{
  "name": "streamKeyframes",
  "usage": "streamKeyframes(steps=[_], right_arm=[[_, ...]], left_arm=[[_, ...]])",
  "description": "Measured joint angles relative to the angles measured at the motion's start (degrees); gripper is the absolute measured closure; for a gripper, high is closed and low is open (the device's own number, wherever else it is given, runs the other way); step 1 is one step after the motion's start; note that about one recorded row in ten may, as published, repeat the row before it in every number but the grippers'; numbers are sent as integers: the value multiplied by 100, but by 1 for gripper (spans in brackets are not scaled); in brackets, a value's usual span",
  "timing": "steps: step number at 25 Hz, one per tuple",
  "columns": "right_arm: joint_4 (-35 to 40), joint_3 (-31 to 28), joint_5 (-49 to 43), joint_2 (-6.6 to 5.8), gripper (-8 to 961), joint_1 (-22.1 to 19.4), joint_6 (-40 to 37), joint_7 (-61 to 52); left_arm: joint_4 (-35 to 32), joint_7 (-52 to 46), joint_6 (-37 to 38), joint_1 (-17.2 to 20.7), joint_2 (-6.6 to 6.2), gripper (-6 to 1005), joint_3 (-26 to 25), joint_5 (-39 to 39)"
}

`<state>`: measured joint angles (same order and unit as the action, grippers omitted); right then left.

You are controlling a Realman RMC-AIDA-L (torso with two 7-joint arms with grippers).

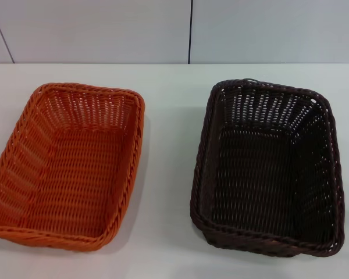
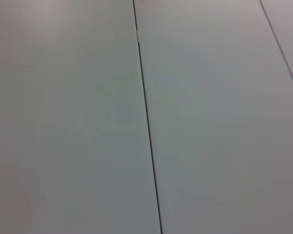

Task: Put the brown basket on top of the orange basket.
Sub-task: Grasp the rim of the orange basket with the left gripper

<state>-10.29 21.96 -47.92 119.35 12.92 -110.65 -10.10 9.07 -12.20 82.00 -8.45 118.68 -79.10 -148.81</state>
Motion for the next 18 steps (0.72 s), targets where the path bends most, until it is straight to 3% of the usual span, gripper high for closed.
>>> streamKeyframes(steps=[6, 8, 11, 12, 13, 15, 18], right_arm=[[-18, 28, -11, 6, 139, 18, 13, -1], [-25, 27, -12, 2, 139, 31, 31, -20], [-35, -1, -12, -1, 139, 37, 41, -29], [-35, -14, 2, -1, 139, 46, 52, -35], [-35, -14, 2, -1, 139, 46, 52, -35], [-35, -16, 16, -1, 139, 70, 82, -42], [-35, -22, 19, 0, 139, 118, 125, -44]], left_arm=[[27, -29, 232, 0, -27, 212, 141, 1], [427, -365, 96, -17, -275, 213, 466, -23], [427, -365, 96, -17, -275, 213, 466, -23], [1584, -626, -868, 180, -674, 213, 462, -535], [2149, -566, -1528, 276, -790, 213, 375, -784], [3114, -440, -2571, 429, -904, 213, 111, -1157], [4388, -260, -4118, 631, -918, 214, -363, -1604]])
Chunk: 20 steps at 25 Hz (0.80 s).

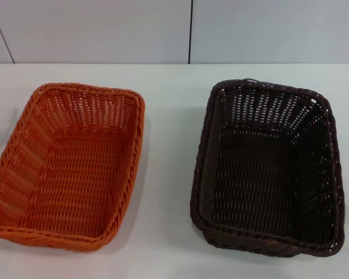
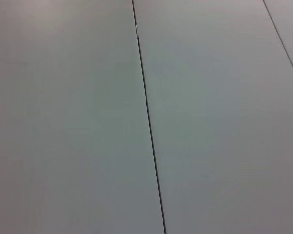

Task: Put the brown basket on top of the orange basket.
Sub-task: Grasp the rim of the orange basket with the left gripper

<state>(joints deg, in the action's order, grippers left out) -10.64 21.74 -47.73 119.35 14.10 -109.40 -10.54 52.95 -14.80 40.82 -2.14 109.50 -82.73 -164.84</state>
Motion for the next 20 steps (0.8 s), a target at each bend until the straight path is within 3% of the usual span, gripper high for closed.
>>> streamKeyframes(steps=[1, 2, 5, 6, 7, 9, 10, 11, 12, 13, 14, 15, 16, 17, 20], right_arm=[[0, -2, 1, 0, 139, 12, 11, -1], [0, -3, 1, 0, 139, 23, 24, -1], [0, -20, 3, 0, 139, 53, 53, -2], [0, -42, 3, 0, 138, 71, 64, -2], [0, -64, 4, -1, 138, 88, 75, -3], [1, -103, 5, -4, 138, 131, 108, -4], [8, -125, 6, -5, 138, 162, 131, -4], [17, -144, 6, -6, 138, 193, 159, -5], [29, -160, 7, -6, 139, 227, 196, -5], [38, -170, 8, -7, 139, 255, 234, -5], [43, -171, 8, -9, 139, 287, 277, -5], [55, -171, 9, -12, 139, 325, 333, -6], [65, -172, 9, -15, 139, 357, 374, -6], [80, -171, 10, -17, 139, 396, 420, -6], [142, -171, 10, -18, 139, 470, 537, -8]], left_arm=[[0, 0, 0, 0, 0, 214, 0, 0], [964, 93, -1167, 114, -58, 214, -167, -63], [2022, 122, -2668, 181, -196, 214, -232, -63], [2022, 122, -2668, 181, -196, 214, -232, -63], [2954, 199, -4318, 147, -309, 214, -342, -58], [3424, 377, -5230, 85, -302, 214, -460, -54], [3424, 377, -5230, 85, -302, 214, -460, -54], [3796, 650, -6001, 9, -227, 214, -618, -51], [4479, 1431, -7569, -211, 97, 214, -1047, -40], [4623, 1637, -7890, -281, 204, 214, -1175, -34], [4866, 2019, -8522, -435, 420, 214, -1437, -35], [5194, 2622, -9647, -743, 740, 214, -1873, -28], [5194, 2622, -9647, -743, 740, 214, -1873, -28], [5366, 2920, -10571, -1091, 858, 214, -2131, -12], [5427, 2985, -11361, -1441, 842, 215, -2184, -15]])
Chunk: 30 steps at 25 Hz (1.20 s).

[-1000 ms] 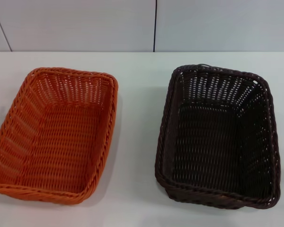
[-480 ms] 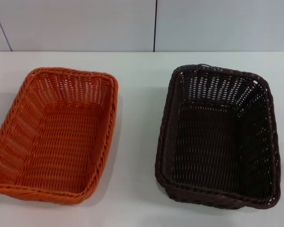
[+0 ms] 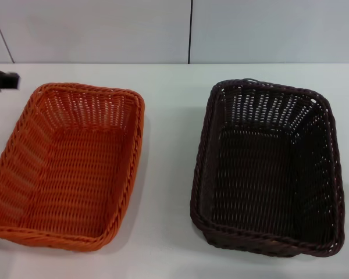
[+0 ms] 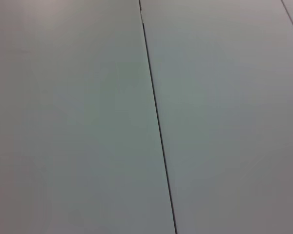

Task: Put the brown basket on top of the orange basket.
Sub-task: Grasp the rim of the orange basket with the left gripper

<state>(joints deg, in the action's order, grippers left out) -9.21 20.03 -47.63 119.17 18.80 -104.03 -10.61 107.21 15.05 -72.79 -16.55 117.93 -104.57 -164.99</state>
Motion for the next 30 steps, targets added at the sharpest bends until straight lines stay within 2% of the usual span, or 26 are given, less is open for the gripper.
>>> streamKeyframes(steps=[2, 5, 18, 30], right_arm=[[42, 1, 0, 1, 139, 27, 45, -1], [47, 1, 0, 2, 138, 30, 59, -2], [43, 1, -9, 2, 139, -89, 69, -2], [34, 54, -44, 0, 139, -199, 69, -2]], left_arm=[[1, -2, -262, -149, -1, 215, 24, -36], [-100, -8, -272, -198, 10, 215, 76, -42], [-1264, -54, -416, -658, -1, 215, 125, -49], [-1881, -21, -361, -713, -36, 216, 55, -57]])
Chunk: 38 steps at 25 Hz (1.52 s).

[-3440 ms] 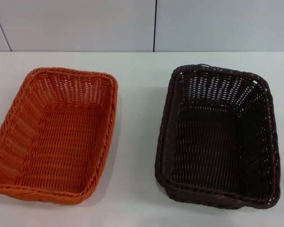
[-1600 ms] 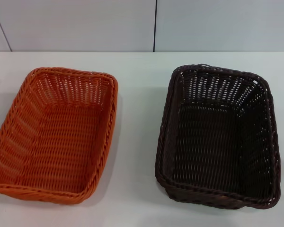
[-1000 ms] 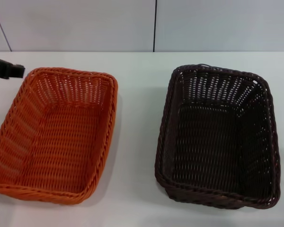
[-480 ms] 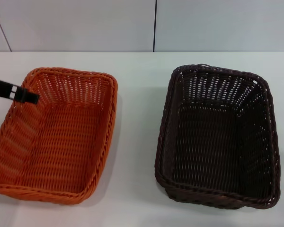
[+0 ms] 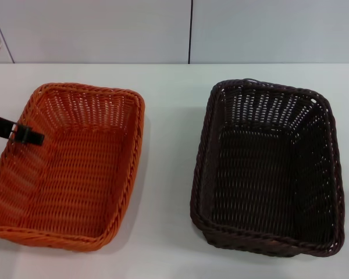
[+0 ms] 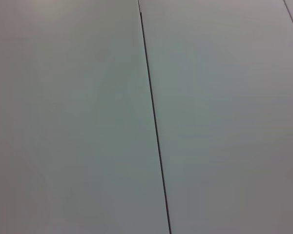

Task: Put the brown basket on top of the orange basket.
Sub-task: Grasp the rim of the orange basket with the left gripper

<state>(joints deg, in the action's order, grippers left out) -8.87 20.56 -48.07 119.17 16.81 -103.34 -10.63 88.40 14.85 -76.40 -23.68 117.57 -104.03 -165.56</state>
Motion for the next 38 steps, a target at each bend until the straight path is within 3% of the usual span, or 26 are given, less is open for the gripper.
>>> streamKeyframes(steps=[20, 28, 33, 38], right_arm=[[-1, 28, -1, 4, 139, -118, -1, -2], [16, 26, -4, 0, 139, -117, -42, -6], [23, 26, -7, 0, 139, -107, -49, -14], [26, 26, -10, 0, 138, -97, -56, -17]], left_arm=[[-884, 120, 107, -335, -7, 217, -25, -13], [-850, 150, 61, -339, 7, 638, 36, -8], [-696, 299, -48, -326, 0, 728, 158, -6], [-383, 844, -204, -345, 21, 732, 187, 3]])
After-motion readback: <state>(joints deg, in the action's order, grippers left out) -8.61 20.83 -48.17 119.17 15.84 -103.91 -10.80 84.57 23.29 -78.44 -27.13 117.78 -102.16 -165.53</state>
